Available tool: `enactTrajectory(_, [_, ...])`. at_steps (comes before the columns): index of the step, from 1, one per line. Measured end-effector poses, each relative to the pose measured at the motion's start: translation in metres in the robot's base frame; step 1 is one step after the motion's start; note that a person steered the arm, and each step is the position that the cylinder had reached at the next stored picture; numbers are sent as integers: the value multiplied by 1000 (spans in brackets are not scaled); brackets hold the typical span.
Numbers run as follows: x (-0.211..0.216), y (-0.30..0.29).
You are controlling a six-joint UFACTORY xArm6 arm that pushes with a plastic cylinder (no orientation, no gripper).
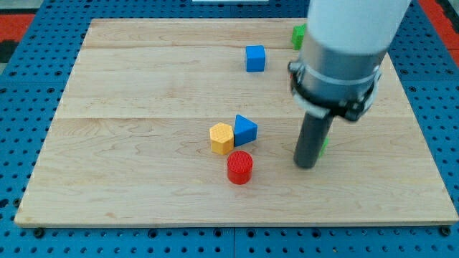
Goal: Place the green circle at the bottom side of the red star
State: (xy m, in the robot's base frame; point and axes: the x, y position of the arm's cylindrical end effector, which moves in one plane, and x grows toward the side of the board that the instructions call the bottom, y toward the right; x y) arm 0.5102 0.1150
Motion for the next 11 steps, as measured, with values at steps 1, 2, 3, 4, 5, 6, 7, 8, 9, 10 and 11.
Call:
enactTrajectory(1, [6, 42])
enactTrajectory(2, [-10, 49])
enactTrajectory(3, [-66, -1])
enactTrajectory(4, [-32, 13])
enactTrajectory(5, [-46, -58])
enactTrajectory(6, [-96, -78])
enactTrajectory(7, [-101, -54])
enactTrajectory(8, [-101, -39])
enactTrajectory(9, [-101, -27])
enactTrajectory(10, [-93, -24])
enactTrajectory(11, [-26, -45])
